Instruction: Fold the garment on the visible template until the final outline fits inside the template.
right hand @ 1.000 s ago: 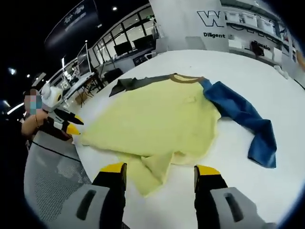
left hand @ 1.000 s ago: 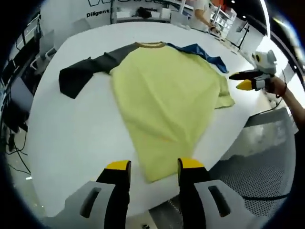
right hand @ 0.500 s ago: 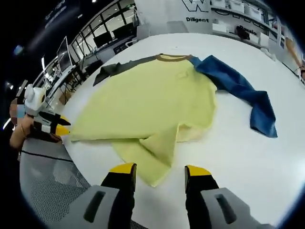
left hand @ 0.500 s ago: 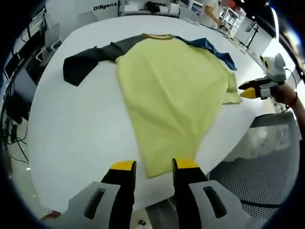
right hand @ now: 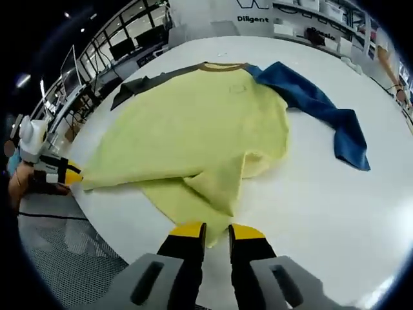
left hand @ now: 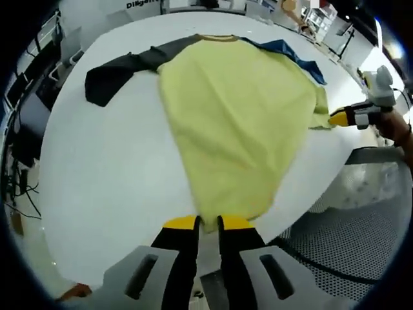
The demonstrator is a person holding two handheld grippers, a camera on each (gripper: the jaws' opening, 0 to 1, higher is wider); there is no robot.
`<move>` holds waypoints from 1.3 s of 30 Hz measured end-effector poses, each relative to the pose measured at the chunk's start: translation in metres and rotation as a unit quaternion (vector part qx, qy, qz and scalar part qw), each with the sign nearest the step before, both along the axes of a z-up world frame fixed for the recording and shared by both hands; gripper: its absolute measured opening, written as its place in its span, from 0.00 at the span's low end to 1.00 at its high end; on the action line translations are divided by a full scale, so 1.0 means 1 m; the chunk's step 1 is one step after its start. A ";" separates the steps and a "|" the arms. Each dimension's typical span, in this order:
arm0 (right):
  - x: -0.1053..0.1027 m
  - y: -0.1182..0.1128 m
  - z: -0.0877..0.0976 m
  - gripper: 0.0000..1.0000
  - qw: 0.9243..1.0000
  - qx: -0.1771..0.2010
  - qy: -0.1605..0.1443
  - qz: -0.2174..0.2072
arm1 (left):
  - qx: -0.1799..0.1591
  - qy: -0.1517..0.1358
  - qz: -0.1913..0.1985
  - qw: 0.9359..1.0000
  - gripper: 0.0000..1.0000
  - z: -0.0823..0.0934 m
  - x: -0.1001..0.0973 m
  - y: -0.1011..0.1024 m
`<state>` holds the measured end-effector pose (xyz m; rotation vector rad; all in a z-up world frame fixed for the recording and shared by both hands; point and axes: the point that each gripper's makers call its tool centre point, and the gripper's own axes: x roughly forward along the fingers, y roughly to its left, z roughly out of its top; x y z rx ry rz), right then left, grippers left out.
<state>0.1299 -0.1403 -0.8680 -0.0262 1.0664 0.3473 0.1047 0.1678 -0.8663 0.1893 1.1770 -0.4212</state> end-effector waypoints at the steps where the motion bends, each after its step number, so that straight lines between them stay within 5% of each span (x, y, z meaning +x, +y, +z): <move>1: 0.000 -0.001 0.000 0.06 1.000 -0.005 -0.001 -0.002 | -0.003 0.000 0.005 1.000 0.06 0.000 0.001 0.001; 11: -0.001 -0.001 -0.002 0.00 1.000 -0.030 -0.001 0.003 | -0.018 0.000 0.018 1.000 0.02 0.000 0.002 0.000; 24: -0.034 -0.023 0.011 0.00 0.998 -0.017 0.055 0.041 | -0.018 -0.002 0.004 1.000 0.02 0.001 0.000 -0.002; 30: -0.046 -0.047 0.007 0.00 0.992 -0.073 0.072 0.070 | -0.040 0.014 0.010 0.999 0.02 0.001 -0.003 0.000; 39: -0.051 -0.061 0.002 0.00 0.992 -0.088 0.080 0.050 | -0.046 0.038 -0.014 0.998 0.01 0.001 -0.017 -0.009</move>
